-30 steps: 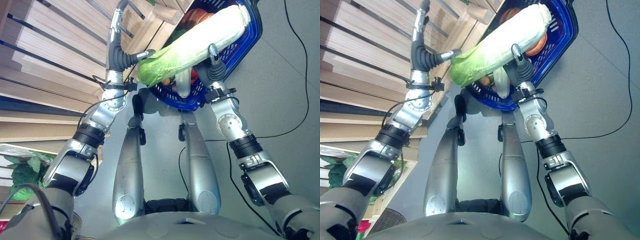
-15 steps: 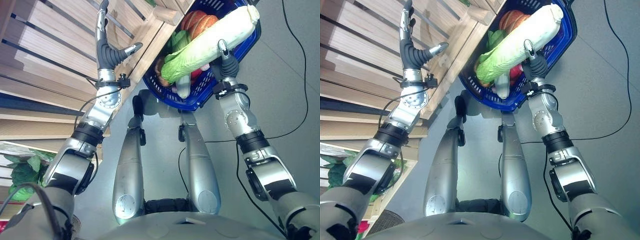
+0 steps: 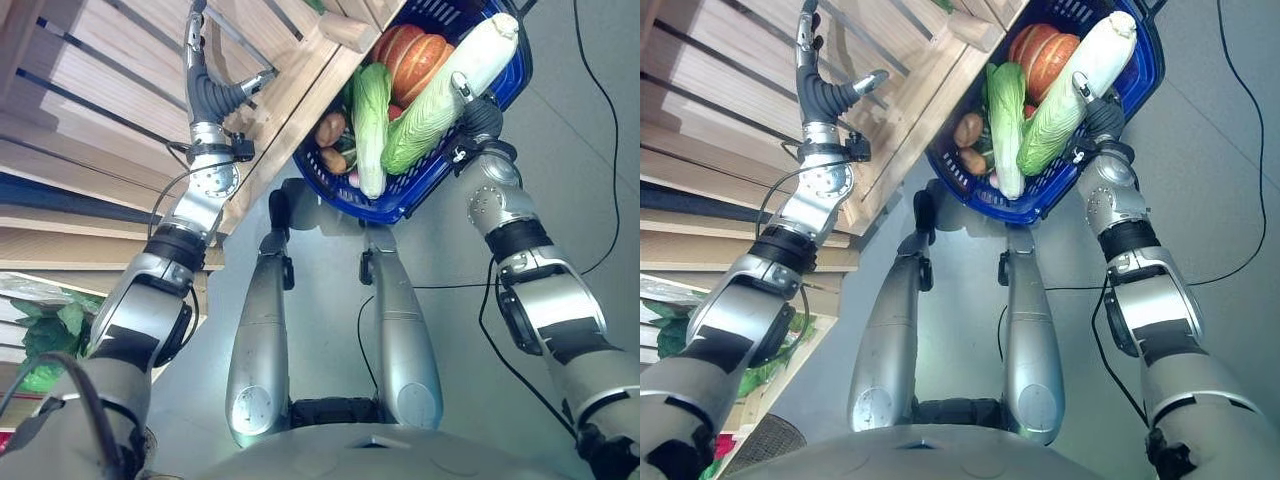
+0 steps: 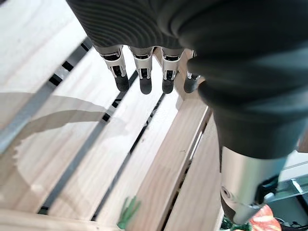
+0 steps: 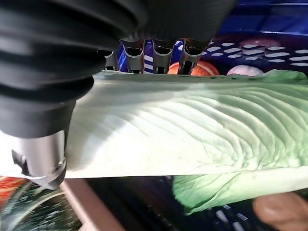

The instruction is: Pick up fruits and vegetables into the basket

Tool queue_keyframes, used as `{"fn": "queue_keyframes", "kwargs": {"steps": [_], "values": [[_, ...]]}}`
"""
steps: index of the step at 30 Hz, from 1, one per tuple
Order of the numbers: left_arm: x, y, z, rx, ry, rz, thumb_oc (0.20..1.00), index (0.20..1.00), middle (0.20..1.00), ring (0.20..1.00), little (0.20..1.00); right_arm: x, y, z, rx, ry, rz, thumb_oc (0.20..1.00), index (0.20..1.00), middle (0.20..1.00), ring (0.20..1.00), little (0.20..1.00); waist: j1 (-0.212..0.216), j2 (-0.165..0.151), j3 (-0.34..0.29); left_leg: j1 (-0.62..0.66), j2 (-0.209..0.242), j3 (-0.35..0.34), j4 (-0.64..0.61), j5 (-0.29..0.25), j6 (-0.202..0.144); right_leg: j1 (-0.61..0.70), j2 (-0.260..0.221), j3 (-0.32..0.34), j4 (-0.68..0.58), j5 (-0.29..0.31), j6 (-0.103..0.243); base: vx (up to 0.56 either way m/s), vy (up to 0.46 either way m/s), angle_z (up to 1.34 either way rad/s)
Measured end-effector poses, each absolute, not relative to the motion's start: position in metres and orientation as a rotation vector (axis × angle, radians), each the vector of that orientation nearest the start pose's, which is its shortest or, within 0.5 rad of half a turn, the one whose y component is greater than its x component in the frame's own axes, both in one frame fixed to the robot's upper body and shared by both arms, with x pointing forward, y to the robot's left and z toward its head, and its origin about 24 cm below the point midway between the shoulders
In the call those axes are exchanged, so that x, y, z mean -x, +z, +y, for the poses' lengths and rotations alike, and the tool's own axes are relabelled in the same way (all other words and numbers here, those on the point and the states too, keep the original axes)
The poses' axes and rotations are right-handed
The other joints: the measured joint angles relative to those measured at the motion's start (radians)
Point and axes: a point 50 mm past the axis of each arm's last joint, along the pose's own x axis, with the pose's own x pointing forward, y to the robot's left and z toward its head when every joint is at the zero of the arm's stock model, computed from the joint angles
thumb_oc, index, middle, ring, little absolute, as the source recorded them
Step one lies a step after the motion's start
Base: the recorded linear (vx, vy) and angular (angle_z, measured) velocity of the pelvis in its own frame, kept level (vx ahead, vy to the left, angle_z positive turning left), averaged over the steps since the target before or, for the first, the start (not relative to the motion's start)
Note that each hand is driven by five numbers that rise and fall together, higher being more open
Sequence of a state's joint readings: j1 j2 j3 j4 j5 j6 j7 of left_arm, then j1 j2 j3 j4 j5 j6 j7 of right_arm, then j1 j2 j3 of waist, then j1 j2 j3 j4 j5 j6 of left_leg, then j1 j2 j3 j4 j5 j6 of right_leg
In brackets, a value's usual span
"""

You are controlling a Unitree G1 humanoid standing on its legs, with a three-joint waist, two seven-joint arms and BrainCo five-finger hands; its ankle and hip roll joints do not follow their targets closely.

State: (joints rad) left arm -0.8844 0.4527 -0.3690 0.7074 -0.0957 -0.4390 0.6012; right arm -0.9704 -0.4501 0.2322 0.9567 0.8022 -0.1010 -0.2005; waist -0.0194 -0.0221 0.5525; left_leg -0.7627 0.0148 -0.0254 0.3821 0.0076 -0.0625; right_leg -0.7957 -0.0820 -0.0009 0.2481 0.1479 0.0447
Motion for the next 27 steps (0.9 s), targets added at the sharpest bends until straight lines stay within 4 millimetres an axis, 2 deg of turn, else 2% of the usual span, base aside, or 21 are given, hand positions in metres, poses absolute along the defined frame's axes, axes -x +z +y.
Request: {"fn": "queue_keyframes", "kwargs": {"steps": [8,13,22,23,24,25,26,27], "values": [[-0.381,0.196,0.166,-0.362,0.264,-0.634,1.000,1.000,1.000,1.000,1.000,-0.411,0.157,-0.228,-0.133,-0.278,0.029,0.200,0.200,0.200,0.200,0.200,0.028,0.001,0.000,-0.002,-0.013,-0.004,0.000,0.007,0.005,-0.005,-0.014,-0.006,0.012,-0.001,0.001,0.00,0.007,0.04],[-0.380,0.199,0.163,-0.359,0.251,-0.658,1.000,1.000,1.000,1.000,1.000,-0.414,0.160,-0.228,-0.122,-0.279,0.067,0.200,0.200,0.200,0.200,0.200,0.051,0.002,0.000,-0.020,-0.015,-0.006,0.001,0.014,0.003,-0.023,-0.016,-0.007,0.015,-0.004,0.005,0.00,0.001,0.01],[-0.379,0.200,0.159,-0.349,0.236,-0.675,1.000,1.000,1.000,1.000,1.000,-0.413,0.154,-0.232,-0.129,-0.313,0.132,0.200,0.200,0.200,0.200,0.200,0.063,0.004,0.001,-0.035,-0.017,-0.008,0.003,0.018,0.004,-0.039,-0.017,-0.008,0.019,-0.004,0.005,0.00,0.010,0.00],[-0.379,0.200,0.158,-0.347,0.235,-0.678,1.000,1.000,1.000,1.000,1.000,-0.413,0.153,-0.233,-0.139,-0.323,0.142,0.413,0.413,0.413,0.413,0.413,0.064,0.005,0.001,-0.036,-0.017,-0.007,0.003,0.018,0.004,-0.040,-0.017,-0.008,0.020,-0.004,0.005,0.00,0.000,0.00],[-0.379,0.200,0.157,-0.345,0.237,-0.680,1.000,1.000,1.000,1.000,1.000,-0.413,0.153,-0.234,-0.148,-0.334,0.151,0.576,0.576,0.576,0.576,0.576,0.067,0.005,0.001,-0.037,-0.017,-0.007,0.003,0.018,0.004,-0.042,-0.018,-0.008,0.021,-0.004,0.005,0.00,0.031,0.00],[-0.379,0.199,0.157,-0.344,0.241,-0.682,1.000,1.000,1.000,1.000,1.000,-0.413,0.152,-0.235,-0.154,-0.341,0.157,0.834,0.834,0.834,0.834,0.834,0.068,0.005,0.001,-0.039,-0.017,-0.006,0.003,0.018,0.004,-0.045,-0.018,-0.008,0.024,-0.005,0.003,0.00,0.000,0.00],[-0.379,0.199,0.157,-0.343,0.244,-0.683,1.000,1.000,1.000,1.000,1.000,-0.412,0.152,-0.235,-0.162,-0.343,0.159,1.000,1.000,1.000,1.000,1.000,0.068,0.006,0.000,-0.042,-0.018,-0.006,0.003,0.018,0.004,-0.050,-0.019,-0.008,0.028,-0.006,0.002,0.00,0.000,0.00],[-0.379,0.200,0.157,-0.341,0.247,-0.686,1.000,1.000,1.000,1.000,1.000,-0.413,0.153,-0.235,-0.168,-0.348,0.160,1.000,1.000,1.000,1.000,1.000,0.069,0.007,0.000,-0.048,-0.018,-0.006,0.005,0.018,0.003,-0.057,-0.019,-0.008,0.032,-0.006,0.001,0.00,0.000,0.00]]}}
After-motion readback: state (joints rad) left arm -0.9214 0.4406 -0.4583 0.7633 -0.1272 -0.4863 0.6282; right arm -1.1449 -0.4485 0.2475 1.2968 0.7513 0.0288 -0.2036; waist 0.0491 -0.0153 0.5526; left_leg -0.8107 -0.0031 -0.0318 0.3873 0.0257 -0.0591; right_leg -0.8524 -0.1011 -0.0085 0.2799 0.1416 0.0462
